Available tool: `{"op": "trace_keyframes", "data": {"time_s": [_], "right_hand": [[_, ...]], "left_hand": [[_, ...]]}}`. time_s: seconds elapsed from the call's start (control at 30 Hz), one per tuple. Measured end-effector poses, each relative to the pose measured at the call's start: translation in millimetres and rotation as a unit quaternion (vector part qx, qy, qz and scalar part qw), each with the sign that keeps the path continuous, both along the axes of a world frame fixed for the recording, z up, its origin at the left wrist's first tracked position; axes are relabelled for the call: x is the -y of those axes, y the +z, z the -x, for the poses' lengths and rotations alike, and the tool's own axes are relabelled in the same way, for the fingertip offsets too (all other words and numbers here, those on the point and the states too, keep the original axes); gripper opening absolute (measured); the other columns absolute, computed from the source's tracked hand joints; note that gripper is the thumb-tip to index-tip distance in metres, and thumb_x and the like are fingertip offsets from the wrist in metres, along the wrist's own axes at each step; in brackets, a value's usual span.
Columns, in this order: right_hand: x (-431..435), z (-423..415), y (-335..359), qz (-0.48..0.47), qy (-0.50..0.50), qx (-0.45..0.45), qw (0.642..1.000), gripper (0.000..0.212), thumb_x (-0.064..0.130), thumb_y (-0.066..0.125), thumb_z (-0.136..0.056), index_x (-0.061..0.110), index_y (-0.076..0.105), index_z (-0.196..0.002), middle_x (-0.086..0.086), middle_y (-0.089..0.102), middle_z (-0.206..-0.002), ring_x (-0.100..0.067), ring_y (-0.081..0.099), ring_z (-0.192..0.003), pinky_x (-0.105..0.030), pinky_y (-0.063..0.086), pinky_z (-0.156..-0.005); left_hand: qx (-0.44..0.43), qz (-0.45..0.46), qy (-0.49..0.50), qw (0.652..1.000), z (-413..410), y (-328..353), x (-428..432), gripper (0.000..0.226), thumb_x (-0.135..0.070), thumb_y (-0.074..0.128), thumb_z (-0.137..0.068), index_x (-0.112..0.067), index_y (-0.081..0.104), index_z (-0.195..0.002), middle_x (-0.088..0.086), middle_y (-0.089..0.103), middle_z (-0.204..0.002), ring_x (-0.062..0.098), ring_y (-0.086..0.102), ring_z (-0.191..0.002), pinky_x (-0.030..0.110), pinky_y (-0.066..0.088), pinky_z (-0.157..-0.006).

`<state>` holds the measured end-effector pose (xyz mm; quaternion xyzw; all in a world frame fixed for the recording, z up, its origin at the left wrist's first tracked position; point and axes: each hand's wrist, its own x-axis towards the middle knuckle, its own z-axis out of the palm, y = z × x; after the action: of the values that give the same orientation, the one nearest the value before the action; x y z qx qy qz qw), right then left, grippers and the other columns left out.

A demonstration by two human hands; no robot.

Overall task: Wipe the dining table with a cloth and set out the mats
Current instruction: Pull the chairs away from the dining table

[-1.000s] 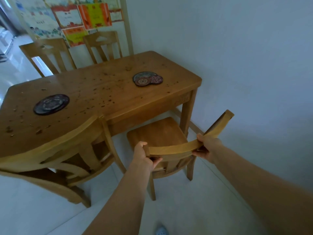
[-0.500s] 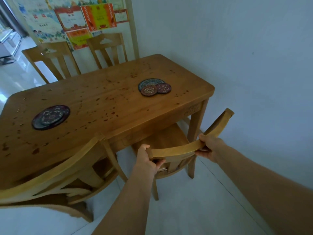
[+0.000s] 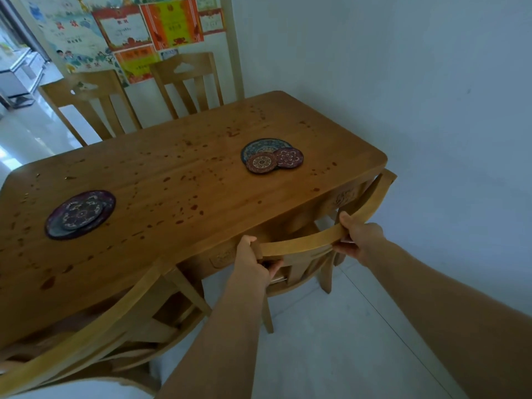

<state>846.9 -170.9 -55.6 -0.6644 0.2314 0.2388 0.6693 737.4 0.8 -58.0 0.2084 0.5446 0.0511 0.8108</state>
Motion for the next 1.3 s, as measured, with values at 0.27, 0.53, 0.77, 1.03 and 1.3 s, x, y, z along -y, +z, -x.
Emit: {"op": "trace_keyframes", "data": {"time_s": [0.27, 0.53, 0.77, 1.03, 1.3], "right_hand": [[-8.4, -23.9, -2.8, -0.005, -0.002, -0.010, 1.000, 0.056, 0.032, 0.072, -0.086, 0.002, 0.048, -0.127, -0.015, 0.059, -0.118, -0.034, 0.064, -0.100, -0.044, 0.058, -0.067], [-15.6, -27.1, -0.2, -0.007, -0.011, -0.005, 1.000, 0.058, 0.035, 0.070, -0.086, 0.005, 0.046, -0.130, -0.014, 0.058, -0.121, -0.036, 0.061, -0.110, -0.048, 0.058, -0.080], [-23.5, 2.2, 12.6, 0.070, 0.021, 0.024, 0.997, 0.052, 0.046, 0.046, -0.098, 0.015, 0.039, -0.138, -0.009, 0.051, -0.118, -0.037, 0.055, -0.112, -0.054, 0.052, -0.090], [-28.0, 88.4, 49.2, 0.001, 0.079, 0.018, 0.997, 0.033, 0.037, 0.047, -0.100, 0.013, 0.047, -0.124, -0.014, 0.056, -0.118, -0.030, 0.065, -0.092, -0.037, 0.057, -0.065], [-30.6, 202.4, 101.3, -0.094, 0.084, 0.050, 0.991, 0.034, 0.037, 0.042, -0.102, 0.008, 0.056, -0.115, -0.013, 0.065, -0.104, -0.027, 0.067, -0.091, -0.039, 0.056, -0.074]], "left_hand": [[0.009, 0.017, 0.008, 1.000, -19.6, -1.6, -8.7, 0.044, -0.023, 0.066, -0.087, -0.012, 0.044, -0.124, 0.020, 0.046, -0.115, 0.040, 0.048, -0.113, 0.056, 0.048, -0.095], [0.009, 0.011, -0.002, 1.000, -23.5, -0.7, -10.7, 0.047, -0.028, 0.069, -0.085, -0.011, 0.048, -0.123, 0.019, 0.049, -0.111, 0.038, 0.052, -0.112, 0.052, 0.053, -0.092], [0.063, 0.003, -0.046, 0.997, 1.8, 6.0, -4.6, 0.070, -0.051, 0.068, -0.085, -0.004, 0.044, -0.130, 0.024, 0.056, -0.121, 0.040, 0.058, -0.112, 0.052, 0.050, -0.096], [0.104, -0.090, -0.088, 0.987, 66.7, 42.8, 11.8, 0.048, -0.033, 0.058, -0.095, -0.006, 0.046, -0.133, 0.019, 0.066, -0.110, 0.033, 0.068, -0.096, 0.043, 0.058, -0.071], [0.154, -0.154, -0.085, 0.972, 170.9, 86.0, 29.7, 0.038, -0.028, 0.049, -0.100, -0.007, 0.050, -0.132, 0.013, 0.069, -0.111, 0.027, 0.069, -0.094, 0.038, 0.057, -0.072]]}}
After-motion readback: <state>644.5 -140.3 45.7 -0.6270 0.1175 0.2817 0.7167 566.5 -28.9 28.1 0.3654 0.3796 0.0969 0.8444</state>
